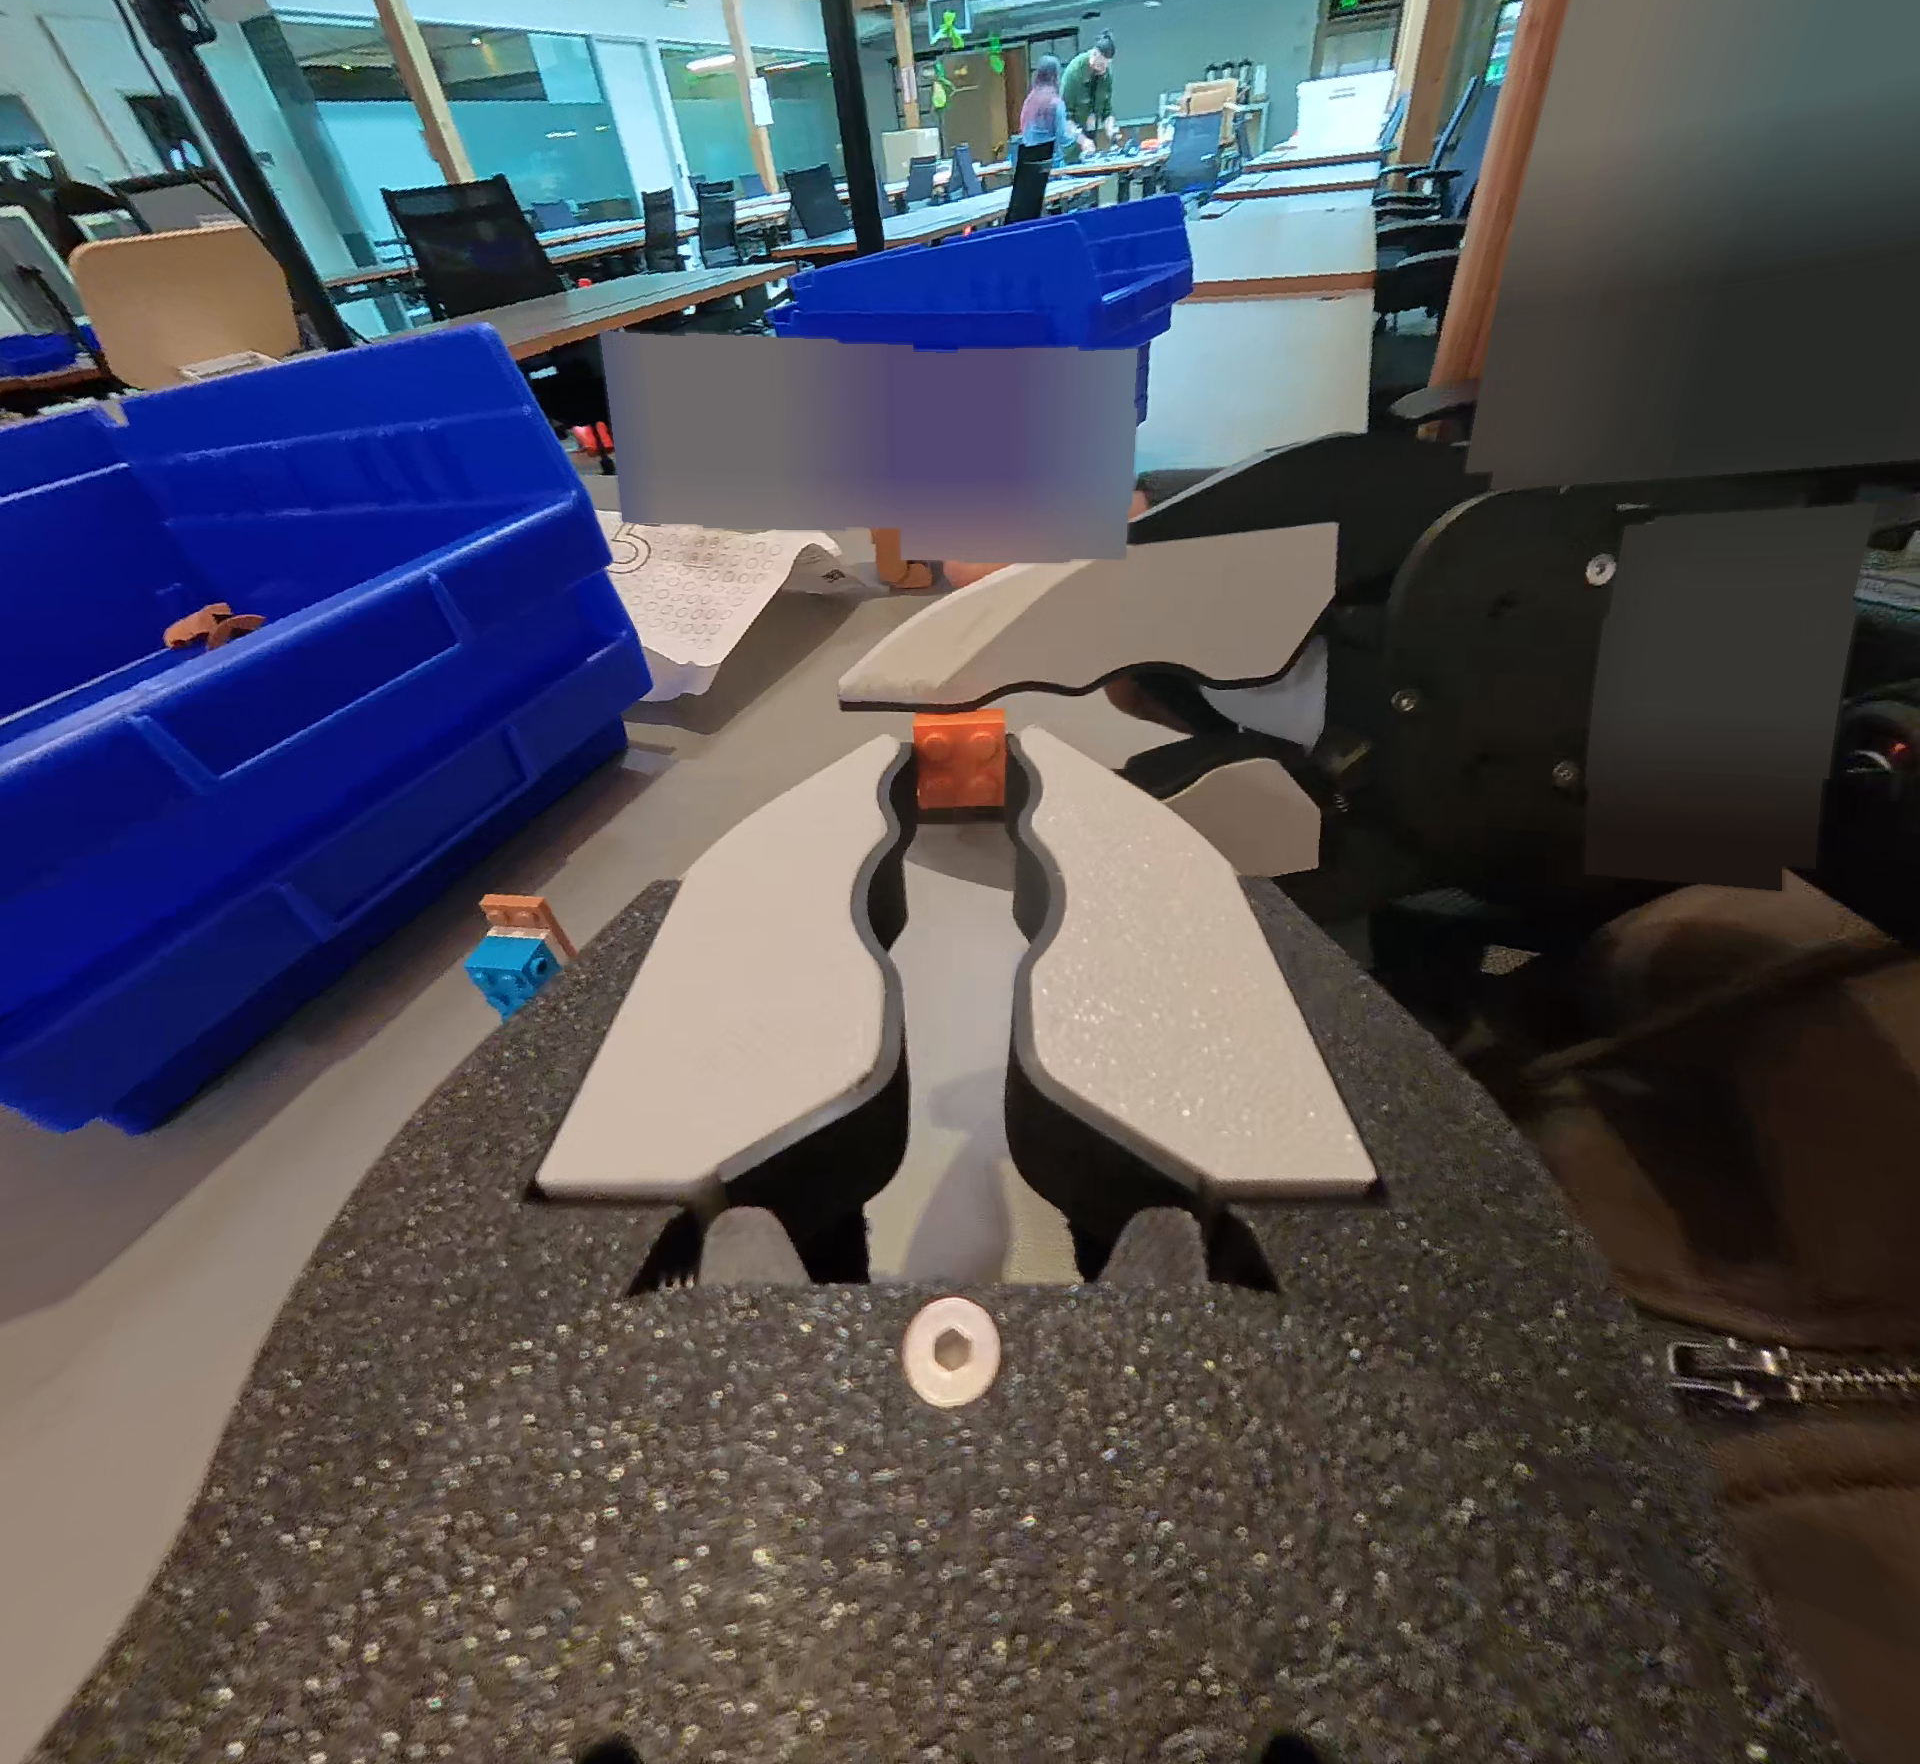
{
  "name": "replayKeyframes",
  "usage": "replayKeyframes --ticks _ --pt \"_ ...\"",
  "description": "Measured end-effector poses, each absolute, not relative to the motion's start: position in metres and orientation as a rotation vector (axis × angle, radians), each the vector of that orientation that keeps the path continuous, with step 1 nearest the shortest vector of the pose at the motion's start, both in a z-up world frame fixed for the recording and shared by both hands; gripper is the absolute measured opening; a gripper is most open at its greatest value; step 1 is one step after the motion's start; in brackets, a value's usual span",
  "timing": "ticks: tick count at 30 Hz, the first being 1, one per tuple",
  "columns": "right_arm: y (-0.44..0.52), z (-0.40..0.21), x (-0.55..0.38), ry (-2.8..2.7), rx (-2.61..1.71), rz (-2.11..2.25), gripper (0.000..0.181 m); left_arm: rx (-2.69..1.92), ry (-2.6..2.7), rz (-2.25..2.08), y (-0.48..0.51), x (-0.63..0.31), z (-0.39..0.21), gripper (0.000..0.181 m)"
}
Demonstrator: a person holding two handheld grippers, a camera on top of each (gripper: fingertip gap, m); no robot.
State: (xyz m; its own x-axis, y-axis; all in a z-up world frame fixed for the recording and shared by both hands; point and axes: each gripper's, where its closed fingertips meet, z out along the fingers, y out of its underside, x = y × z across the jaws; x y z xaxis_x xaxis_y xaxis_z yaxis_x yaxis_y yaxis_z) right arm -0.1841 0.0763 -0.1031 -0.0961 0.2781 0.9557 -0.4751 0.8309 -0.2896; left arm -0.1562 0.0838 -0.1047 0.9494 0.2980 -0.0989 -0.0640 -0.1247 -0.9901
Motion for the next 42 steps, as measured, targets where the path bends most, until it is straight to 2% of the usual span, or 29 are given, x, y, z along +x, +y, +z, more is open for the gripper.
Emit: replayKeyframes --ticks 7,10,12,15,21,31,42 --pt "0.076 -0.104 -0.185 -1.542 0.162 0.608 0.021 -1.692 -0.173 0.381 0.086 -0.157 -0.107 0.016" --pt "0.074 -0.106 -0.184 -1.567 0.16 0.627 0.028 -1.686 -0.175 0.383 0.085 -0.157 -0.106 0.016" --pt "0.076 -0.105 -0.184 -1.557 0.154 0.625 0.019 -1.695 -0.169 0.377 0.086 -0.156 -0.108 0.016" --pt "0.076 -0.103 -0.183 -1.558 0.15 0.641 0.017 -1.685 -0.164 0.363 0.086 -0.155 -0.106 0.016" --pt "0.075 -0.102 -0.177 -1.57 0.177 0.663 0.017 -1.659 -0.146 0.16 0.085 -0.147 -0.105 0.016" --pt "0.07 -0.105 -0.163 -1.711 0.179 0.938 0.016 -1.635 -0.103 -0.122 0.083 -0.134 -0.103 0.016" --pt "0.073 -0.107 -0.172 -1.575 0.19 0.709 0.019 -1.682 -0.173 0.144 0.084 -0.151 -0.109 0.016"
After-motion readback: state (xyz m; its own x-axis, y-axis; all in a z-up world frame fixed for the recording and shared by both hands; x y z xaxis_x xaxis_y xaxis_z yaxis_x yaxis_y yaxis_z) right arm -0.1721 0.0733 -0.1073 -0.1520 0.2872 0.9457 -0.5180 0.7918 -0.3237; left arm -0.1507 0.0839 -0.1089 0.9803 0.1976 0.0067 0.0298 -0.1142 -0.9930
